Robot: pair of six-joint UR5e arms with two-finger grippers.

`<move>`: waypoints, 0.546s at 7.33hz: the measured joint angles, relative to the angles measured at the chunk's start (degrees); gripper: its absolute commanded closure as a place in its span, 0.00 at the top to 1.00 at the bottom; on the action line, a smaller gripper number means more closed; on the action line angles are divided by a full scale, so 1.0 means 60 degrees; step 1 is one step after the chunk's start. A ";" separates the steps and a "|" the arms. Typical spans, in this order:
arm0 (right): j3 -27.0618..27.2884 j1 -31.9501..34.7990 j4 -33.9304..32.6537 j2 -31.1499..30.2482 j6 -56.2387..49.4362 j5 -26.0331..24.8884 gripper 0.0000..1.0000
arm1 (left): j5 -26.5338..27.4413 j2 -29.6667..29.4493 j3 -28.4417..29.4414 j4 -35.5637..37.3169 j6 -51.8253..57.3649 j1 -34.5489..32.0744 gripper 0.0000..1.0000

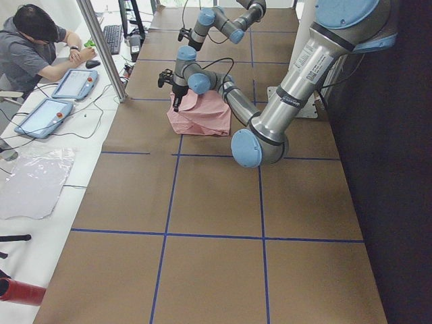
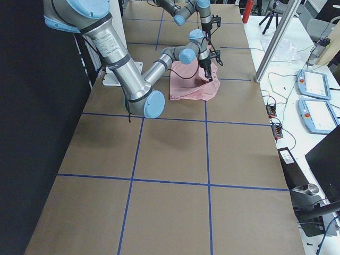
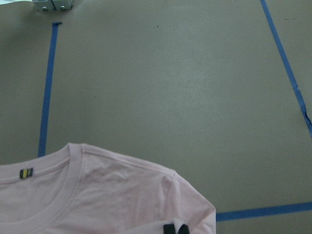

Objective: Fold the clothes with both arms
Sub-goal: 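Release the hem at the collar and raise both grippers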

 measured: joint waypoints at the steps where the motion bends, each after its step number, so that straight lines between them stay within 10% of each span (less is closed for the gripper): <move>1: -0.1163 0.0329 0.0948 0.0118 -0.0323 0.0206 1.00 | 0.0100 -0.0125 0.1008 -0.1014 0.0255 -0.0088 1.00; 4: -0.2314 0.0877 0.1990 0.0148 -0.0951 0.0761 1.00 | 0.0140 -0.0022 0.1595 -0.2042 0.0776 -0.0174 1.00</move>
